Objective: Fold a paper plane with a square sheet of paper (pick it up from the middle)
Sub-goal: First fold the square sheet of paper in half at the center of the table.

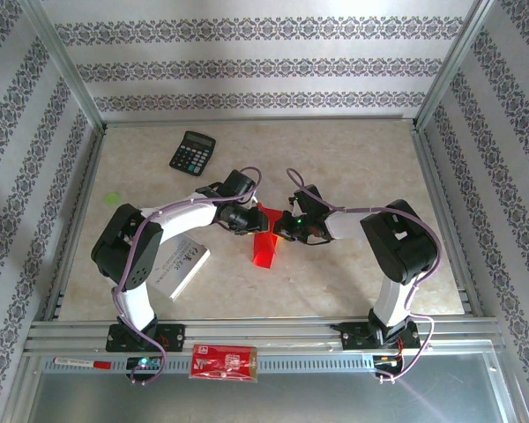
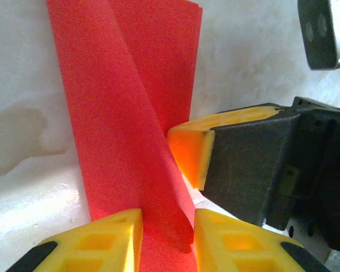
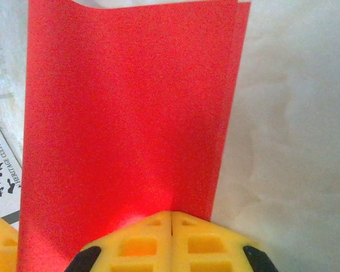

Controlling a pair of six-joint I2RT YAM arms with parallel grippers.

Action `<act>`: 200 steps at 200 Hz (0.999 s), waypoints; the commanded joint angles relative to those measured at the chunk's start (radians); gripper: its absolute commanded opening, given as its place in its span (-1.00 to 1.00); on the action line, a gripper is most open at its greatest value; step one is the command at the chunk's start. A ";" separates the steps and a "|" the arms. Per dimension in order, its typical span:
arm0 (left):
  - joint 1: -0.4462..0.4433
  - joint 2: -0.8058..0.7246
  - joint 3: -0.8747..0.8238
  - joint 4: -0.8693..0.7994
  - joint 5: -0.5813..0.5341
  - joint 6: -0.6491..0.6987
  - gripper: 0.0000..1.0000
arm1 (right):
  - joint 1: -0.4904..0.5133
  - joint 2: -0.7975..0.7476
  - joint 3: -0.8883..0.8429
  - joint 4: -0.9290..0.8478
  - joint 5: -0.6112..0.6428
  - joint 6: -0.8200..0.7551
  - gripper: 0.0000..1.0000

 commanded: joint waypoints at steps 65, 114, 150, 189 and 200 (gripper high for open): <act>0.006 -0.089 0.018 -0.031 -0.132 0.002 -0.13 | 0.015 0.074 -0.049 -0.123 0.112 -0.006 -1.00; 0.003 0.016 0.029 0.103 0.070 -0.060 -0.39 | 0.016 0.071 -0.047 -0.124 0.114 -0.004 -1.00; 0.006 0.075 0.057 0.070 0.065 -0.040 -0.43 | 0.018 0.074 -0.047 -0.125 0.114 -0.003 -1.00; 0.035 0.122 0.033 0.066 0.049 -0.025 -0.44 | 0.018 0.073 -0.048 -0.131 0.118 -0.008 -1.00; 0.041 0.128 0.022 0.074 0.054 -0.025 -0.44 | 0.018 0.074 -0.047 -0.134 0.120 -0.011 -1.00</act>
